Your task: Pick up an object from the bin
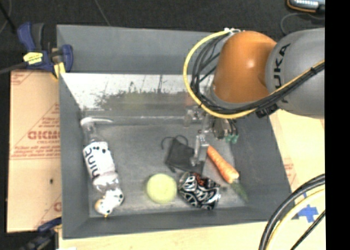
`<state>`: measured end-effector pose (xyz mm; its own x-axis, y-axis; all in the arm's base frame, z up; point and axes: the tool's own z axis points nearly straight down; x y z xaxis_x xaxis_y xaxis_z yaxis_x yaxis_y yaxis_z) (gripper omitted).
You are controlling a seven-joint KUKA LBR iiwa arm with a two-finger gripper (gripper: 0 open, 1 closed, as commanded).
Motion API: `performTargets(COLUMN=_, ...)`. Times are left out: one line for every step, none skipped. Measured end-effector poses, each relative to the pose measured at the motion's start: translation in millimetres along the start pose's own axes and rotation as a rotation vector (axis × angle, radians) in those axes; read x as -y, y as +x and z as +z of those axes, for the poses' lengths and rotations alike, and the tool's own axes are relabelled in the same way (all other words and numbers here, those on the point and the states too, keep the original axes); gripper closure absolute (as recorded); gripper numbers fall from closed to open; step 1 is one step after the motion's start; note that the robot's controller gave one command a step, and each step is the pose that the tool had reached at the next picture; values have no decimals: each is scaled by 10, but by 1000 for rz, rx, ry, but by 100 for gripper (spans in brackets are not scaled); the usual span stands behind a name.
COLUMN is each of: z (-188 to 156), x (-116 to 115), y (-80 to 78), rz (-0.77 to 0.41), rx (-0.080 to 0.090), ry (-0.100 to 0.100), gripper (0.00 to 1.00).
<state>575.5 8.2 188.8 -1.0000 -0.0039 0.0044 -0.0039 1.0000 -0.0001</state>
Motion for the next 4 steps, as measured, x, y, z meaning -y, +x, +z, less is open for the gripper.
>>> performTargets(z=-46, x=-1, y=-14, rz=0, rx=8, ry=0, gripper=0)
performTargets(z=277, x=76, y=-108, rz=3, rx=18, ry=0, gripper=0)
performTargets(z=902, x=116, y=-136, rz=16, rx=14, ry=-1, gripper=0)
performTargets(z=1086, x=3, y=-226, rz=-98, rx=23, ry=2, gripper=100)
